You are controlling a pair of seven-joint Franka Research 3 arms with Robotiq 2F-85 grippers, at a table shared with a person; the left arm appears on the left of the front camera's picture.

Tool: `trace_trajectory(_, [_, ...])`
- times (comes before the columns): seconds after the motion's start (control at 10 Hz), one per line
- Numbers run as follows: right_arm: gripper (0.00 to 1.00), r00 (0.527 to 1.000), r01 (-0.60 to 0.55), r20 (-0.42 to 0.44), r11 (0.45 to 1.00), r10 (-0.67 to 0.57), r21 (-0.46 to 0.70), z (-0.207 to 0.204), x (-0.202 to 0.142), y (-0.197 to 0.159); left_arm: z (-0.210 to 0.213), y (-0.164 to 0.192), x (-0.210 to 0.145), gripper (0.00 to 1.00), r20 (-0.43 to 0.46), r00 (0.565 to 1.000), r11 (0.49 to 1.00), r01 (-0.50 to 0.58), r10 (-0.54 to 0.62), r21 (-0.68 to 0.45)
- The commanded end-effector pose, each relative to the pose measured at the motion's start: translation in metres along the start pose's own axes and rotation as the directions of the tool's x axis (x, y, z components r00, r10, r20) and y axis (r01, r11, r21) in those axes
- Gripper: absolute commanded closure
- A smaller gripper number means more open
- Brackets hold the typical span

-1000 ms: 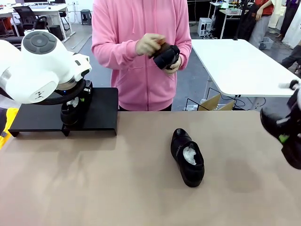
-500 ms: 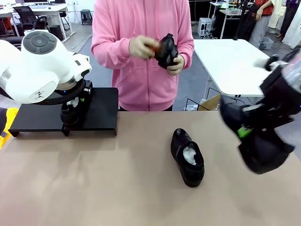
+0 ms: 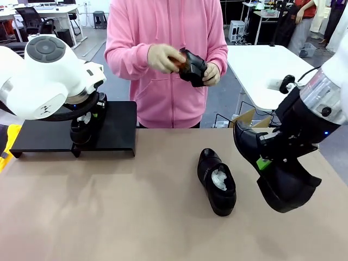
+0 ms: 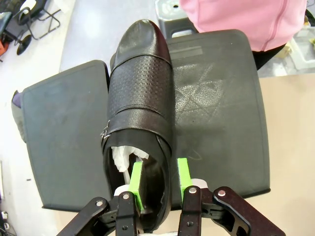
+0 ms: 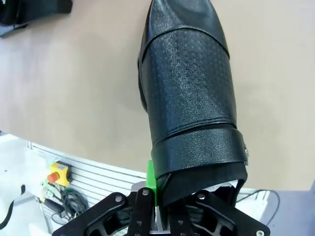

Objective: Organize the shoes by placing them on the stand.
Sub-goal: Pick up one Shoe and place it in the middle of the table.

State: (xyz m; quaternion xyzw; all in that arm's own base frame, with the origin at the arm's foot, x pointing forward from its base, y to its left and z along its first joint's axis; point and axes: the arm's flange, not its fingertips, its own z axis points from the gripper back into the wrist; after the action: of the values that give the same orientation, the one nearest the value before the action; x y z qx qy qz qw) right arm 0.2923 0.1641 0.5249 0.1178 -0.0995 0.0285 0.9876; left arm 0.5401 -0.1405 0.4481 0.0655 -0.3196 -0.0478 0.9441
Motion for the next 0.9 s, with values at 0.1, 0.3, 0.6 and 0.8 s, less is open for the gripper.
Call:
trace_trajectory(0.1, [1.0,1.0,0.0,0.0,1.0,0.0,0.0,0.0,0.0,0.0,0.0,0.001,0.001,0.63,0.014,1.0,1.0,0.004,-0.004,0.01])
trace_trajectory(0.3, [1.0,0.987,0.123,0.092,0.989,-0.13,0.078,-0.007,-0.01,0.041,0.0,0.001,0.001,0.63,0.014,1.0,1.0,0.004,-0.004,0.01])
trace_trajectory(0.6, [1.0,0.986,0.128,0.104,0.991,-0.13,0.031,-0.05,-0.015,0.136,0.0,0.001,0.001,0.63,0.014,1.0,1.0,0.004,-0.004,0.01])
trace_trajectory(0.8, [1.0,0.992,0.099,0.084,0.995,-0.099,0.005,-0.099,-0.014,0.165,0.0,0.001,0.001,0.63,0.014,1.0,1.0,0.004,-0.004,0.01])
